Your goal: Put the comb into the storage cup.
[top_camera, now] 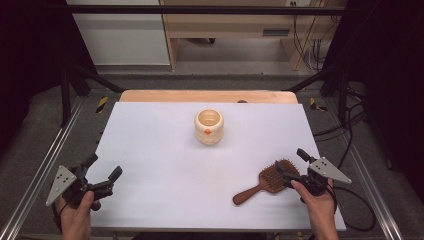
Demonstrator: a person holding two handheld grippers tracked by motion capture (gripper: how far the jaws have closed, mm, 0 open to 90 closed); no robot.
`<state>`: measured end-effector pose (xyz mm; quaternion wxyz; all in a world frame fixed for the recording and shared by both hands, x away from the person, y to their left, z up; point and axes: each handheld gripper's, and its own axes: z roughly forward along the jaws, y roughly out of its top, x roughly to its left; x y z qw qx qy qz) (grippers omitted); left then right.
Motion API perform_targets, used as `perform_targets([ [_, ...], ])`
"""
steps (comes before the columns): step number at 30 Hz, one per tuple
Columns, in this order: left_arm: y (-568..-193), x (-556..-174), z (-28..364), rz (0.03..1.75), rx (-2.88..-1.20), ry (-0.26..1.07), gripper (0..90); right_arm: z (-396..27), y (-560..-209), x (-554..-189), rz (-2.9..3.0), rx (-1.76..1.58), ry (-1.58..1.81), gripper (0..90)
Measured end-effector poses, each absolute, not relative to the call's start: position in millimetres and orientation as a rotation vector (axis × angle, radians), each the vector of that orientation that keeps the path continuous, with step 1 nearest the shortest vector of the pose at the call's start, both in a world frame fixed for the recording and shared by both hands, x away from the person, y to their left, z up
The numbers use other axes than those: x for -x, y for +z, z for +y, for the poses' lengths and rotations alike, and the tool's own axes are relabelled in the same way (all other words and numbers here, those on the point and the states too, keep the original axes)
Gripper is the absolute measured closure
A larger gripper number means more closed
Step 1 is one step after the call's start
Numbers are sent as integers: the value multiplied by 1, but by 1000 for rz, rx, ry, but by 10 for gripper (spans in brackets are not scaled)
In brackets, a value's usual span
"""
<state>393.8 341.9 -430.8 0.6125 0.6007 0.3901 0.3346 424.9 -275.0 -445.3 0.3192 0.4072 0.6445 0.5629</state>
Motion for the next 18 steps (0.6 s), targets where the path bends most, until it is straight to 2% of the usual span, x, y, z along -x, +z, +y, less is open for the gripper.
perform_targets([
  [10,-432,-395,346,924,-1378,779,10,-275,-442,-427,1676,-1138,1414,166],
  [17,-433,-396,345,928,-1386,786,13,-272,-436,-429,1693,-1127,1323,394],
  [18,-433,-396,345,928,-1386,786,13,-272,-436,-429,1693,-1127,1323,394],
])
